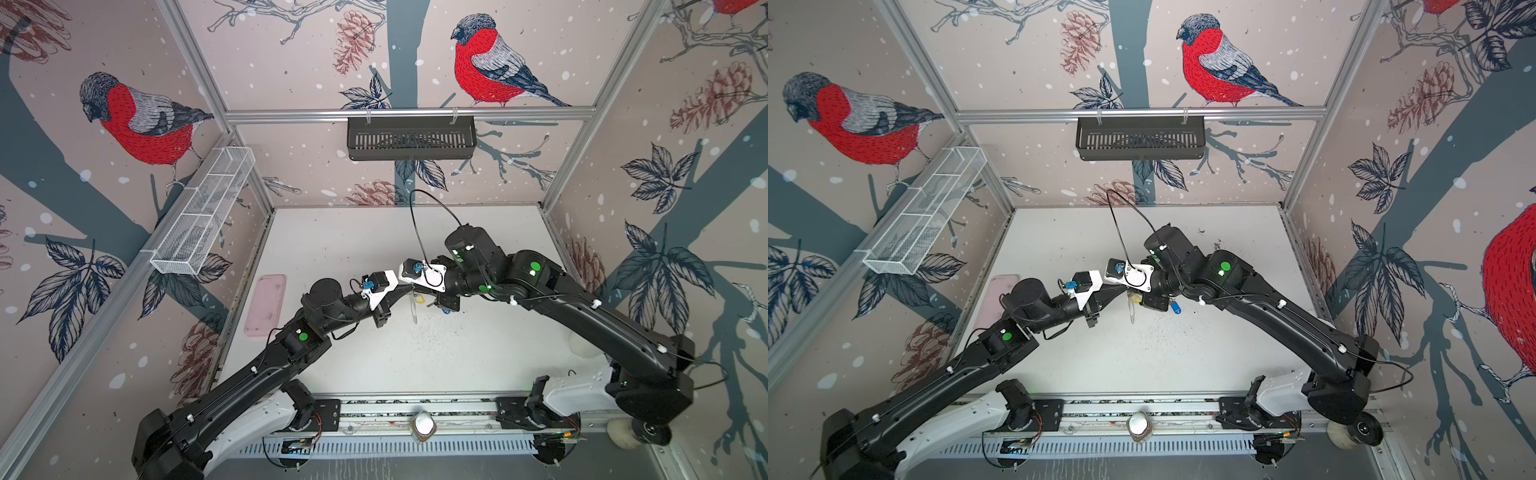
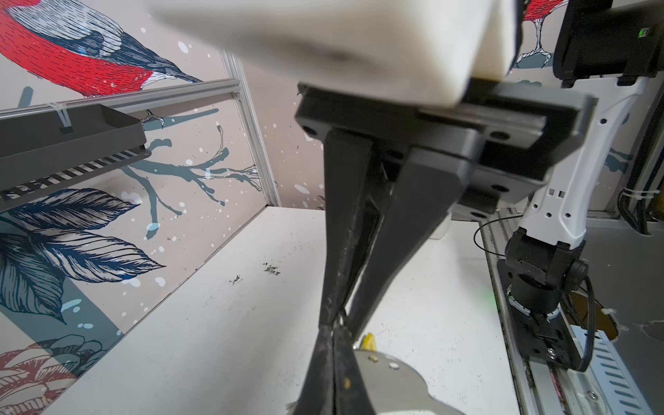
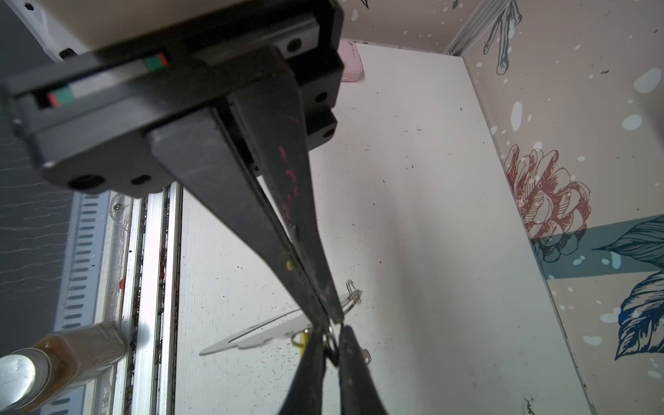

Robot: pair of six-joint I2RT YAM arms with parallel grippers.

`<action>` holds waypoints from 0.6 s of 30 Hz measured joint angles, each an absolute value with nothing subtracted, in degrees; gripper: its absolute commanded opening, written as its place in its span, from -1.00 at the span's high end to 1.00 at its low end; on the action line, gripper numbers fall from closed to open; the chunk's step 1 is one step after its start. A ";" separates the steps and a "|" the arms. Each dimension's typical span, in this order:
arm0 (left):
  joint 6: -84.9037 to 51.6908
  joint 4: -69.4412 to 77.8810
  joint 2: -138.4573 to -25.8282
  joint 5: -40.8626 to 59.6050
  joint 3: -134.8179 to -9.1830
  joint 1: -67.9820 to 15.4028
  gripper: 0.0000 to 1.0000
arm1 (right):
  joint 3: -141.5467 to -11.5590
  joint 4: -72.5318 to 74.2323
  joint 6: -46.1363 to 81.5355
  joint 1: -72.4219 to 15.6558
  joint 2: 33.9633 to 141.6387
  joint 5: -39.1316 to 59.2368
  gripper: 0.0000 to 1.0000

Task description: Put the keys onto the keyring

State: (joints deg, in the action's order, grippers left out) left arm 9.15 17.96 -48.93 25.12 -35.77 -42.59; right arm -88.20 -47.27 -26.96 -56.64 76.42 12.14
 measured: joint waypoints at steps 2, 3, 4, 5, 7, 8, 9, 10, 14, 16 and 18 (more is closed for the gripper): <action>8.86 18.39 -48.49 23.94 -34.79 -42.57 1.00 | -86.11 -44.38 -26.15 -56.82 74.19 12.97 0.44; 8.60 18.85 -48.27 23.73 -34.46 -42.57 1.00 | -84.47 -42.37 -25.58 -56.84 72.58 12.97 0.37; 8.32 19.27 -48.03 23.68 -34.26 -42.57 1.00 | -82.89 -40.93 -25.17 -56.82 71.02 12.84 0.33; 8.08 19.88 -47.79 23.75 -34.04 -42.57 1.00 | -81.41 -39.62 -24.58 -56.82 69.52 12.51 0.31; 7.66 21.19 -47.33 23.75 -33.65 -42.57 1.00 | -77.38 -35.62 -22.61 -56.82 66.11 11.42 0.29; 7.40 21.69 -47.16 23.75 -33.45 -42.57 1.00 | -75.64 -34.02 -21.98 -56.82 64.77 10.98 0.29; 7.29 22.02 -47.05 23.75 -33.34 -42.57 1.00 | -73.06 -31.83 -20.64 -56.82 63.05 10.11 0.28; 7.16 22.11 -46.92 23.73 -33.26 -42.57 1.00 | -70.46 -29.52 -19.38 -56.82 61.45 9.54 0.27; 6.11 23.79 -46.37 23.77 -32.42 -42.57 1.00 | -61.49 -22.00 -14.83 -56.82 56.73 8.58 0.24; 5.80 24.88 -46.02 23.81 -31.90 -42.57 1.00 | -58.24 -18.79 -12.93 -56.90 55.59 8.64 0.24; 4.93 25.82 -45.67 23.92 -31.35 -42.57 1.00 | -56.45 -16.34 -11.53 -56.90 55.42 9.28 0.24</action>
State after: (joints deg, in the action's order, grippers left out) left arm 4.93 25.82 -45.67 23.92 -31.35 -42.57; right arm -56.45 -16.34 -11.53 -56.90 55.42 9.28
